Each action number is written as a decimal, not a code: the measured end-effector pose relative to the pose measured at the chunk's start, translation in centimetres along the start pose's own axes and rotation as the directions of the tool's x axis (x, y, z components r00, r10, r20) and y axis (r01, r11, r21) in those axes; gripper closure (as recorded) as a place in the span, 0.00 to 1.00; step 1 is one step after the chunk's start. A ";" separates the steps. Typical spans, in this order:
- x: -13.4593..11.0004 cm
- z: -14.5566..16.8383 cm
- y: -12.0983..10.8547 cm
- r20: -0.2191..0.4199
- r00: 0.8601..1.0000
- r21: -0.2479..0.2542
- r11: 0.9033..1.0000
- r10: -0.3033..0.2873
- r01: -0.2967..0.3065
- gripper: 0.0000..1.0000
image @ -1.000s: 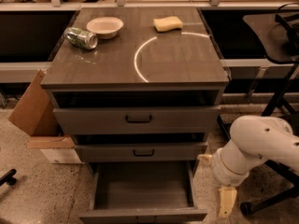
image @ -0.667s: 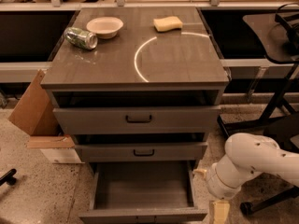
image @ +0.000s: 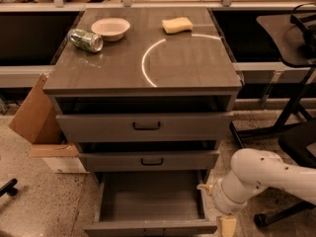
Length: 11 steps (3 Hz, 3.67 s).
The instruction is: Close bottom drawer
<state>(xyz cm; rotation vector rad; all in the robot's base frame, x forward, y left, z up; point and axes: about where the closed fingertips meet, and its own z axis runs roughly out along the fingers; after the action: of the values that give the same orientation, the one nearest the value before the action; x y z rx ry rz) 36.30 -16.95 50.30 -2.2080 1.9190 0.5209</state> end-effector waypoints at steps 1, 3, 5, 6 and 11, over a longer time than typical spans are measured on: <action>0.8 4.3 -0.6 0.039 0.995 -0.015 0.996 -0.088 0.089 0.00; 2.8 16.5 -1.4 0.125 0.986 -0.130 0.983 -0.112 0.128 0.00; 2.9 17.2 -1.2 0.126 0.983 -0.125 0.981 -0.134 0.149 0.19; 3.8 19.6 -1.7 0.106 0.979 -0.122 0.974 -0.177 0.189 0.50; 8.1 32.7 -4.5 0.087 0.994 -0.030 0.997 -0.062 0.065 1.00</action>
Offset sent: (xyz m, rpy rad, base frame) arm -0.0001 0.0287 -0.1718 0.1119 0.0639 0.1918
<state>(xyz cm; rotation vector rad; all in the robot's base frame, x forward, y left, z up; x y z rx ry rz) 36.70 -12.26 16.64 -2.2201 1.8043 0.6305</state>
